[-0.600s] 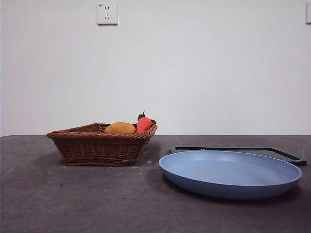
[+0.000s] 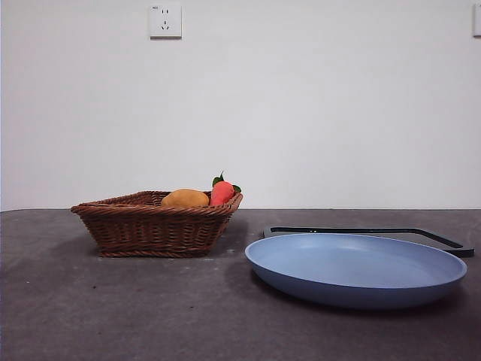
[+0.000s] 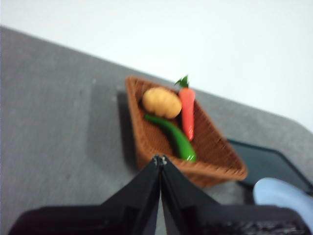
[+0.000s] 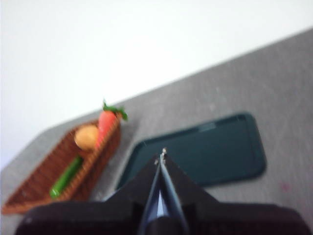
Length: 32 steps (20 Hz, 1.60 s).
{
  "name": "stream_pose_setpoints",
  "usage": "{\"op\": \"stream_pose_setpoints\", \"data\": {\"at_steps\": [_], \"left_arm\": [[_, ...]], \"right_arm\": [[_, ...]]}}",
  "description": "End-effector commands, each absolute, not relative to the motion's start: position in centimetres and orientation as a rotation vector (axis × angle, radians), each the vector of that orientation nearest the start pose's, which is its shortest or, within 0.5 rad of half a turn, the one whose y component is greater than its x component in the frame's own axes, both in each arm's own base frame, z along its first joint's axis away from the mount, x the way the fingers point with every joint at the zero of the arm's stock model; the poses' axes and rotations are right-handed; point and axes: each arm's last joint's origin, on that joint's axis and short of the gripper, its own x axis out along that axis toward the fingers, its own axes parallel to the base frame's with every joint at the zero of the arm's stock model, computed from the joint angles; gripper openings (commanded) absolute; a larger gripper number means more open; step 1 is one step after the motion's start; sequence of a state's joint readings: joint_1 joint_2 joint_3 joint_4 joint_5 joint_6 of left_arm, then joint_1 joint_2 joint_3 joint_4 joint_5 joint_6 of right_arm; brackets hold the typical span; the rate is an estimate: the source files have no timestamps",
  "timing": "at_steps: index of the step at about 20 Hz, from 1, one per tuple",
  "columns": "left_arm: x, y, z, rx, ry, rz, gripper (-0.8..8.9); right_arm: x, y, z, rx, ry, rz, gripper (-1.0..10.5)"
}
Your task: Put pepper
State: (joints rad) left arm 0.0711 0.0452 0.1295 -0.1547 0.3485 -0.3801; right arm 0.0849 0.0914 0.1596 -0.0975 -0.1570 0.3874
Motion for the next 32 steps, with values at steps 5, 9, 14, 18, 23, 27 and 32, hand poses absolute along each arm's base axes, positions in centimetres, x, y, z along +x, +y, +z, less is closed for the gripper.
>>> {"op": "stream_pose_setpoints", "data": {"at_steps": [5, 9, 14, 18, 23, 27, 32], "left_arm": [[9.0, -0.6, 23.2, -0.395, 0.157, -0.337, 0.07], [9.5, -0.7, 25.7, -0.340, 0.230, -0.421, 0.07], [10.4, -0.9, 28.1, -0.262, 0.354, -0.520, 0.07], [10.6, -1.1, 29.7, -0.202, 0.455, -0.577, 0.07], [10.3, -1.5, 31.3, -0.134, 0.540, -0.630, 0.07], [10.1, -1.7, 31.5, -0.123, 0.550, -0.652, 0.10], [10.1, -1.7, 31.5, -0.131, 0.552, -0.648, 3.73]], "right_arm": [[9.6, 1.3, 25.3, 0.357, 0.120, 0.233, 0.0], [10.1, 1.6, 28.2, 0.259, 0.239, 0.296, 0.0], [10.6, 1.9, 31.0, 0.144, 0.413, 0.402, 0.0], [10.6, 2.1, 32.4, 0.072, 0.560, 0.476, 0.0], [10.4, 2.0, 33.0, 0.012, 0.706, 0.501, 0.0], [10.3, 2.0, 32.9, 0.013, 0.727, 0.500, 0.1], [10.7, 2.1, 32.8, 0.052, 0.751, 0.482, 3.0]]}}
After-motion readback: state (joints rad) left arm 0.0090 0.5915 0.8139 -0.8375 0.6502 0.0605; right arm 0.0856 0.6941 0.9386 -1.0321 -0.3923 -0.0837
